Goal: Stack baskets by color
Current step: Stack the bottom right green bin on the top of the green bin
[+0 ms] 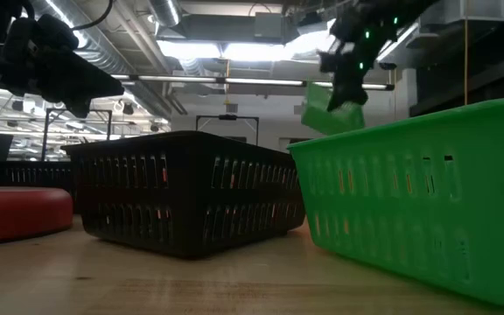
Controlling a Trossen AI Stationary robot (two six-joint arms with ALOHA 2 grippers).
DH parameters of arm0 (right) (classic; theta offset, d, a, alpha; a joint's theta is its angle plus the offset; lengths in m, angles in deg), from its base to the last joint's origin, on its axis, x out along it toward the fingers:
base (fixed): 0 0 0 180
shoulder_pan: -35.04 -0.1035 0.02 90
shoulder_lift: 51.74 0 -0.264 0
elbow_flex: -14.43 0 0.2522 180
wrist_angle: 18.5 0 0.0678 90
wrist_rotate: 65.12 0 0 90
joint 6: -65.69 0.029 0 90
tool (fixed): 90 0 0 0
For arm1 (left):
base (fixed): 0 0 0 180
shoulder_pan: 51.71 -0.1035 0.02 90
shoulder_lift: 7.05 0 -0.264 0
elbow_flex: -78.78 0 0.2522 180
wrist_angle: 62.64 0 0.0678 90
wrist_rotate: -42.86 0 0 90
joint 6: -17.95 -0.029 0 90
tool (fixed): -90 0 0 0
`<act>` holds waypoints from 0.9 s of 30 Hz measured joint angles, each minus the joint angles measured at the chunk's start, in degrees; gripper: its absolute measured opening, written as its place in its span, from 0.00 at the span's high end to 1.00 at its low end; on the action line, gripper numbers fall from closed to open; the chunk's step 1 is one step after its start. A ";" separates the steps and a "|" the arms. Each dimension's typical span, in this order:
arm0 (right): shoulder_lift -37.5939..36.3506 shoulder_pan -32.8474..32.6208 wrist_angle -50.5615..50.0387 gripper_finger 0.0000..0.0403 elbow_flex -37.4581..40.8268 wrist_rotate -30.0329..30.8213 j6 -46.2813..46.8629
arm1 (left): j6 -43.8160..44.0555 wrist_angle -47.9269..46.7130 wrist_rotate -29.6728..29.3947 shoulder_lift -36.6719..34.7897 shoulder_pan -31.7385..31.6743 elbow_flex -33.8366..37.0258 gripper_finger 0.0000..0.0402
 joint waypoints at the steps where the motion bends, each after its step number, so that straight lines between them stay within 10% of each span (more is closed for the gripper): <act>1: 1.26 1.35 -0.58 1.00 0.00 -1.80 0.06 | -0.21 0.00 0.00 -0.02 0.00 0.00 0.84; 10: 8.29 3.96 -2.53 1.00 0.04 -9.91 -1.46 | -5.16 0.07 -0.04 0.00 0.00 0.00 0.84; 27: 10.69 4.05 -4.19 0.93 0.04 -5.88 -2.96 | -5.58 0.04 -0.02 -0.02 0.00 0.00 0.84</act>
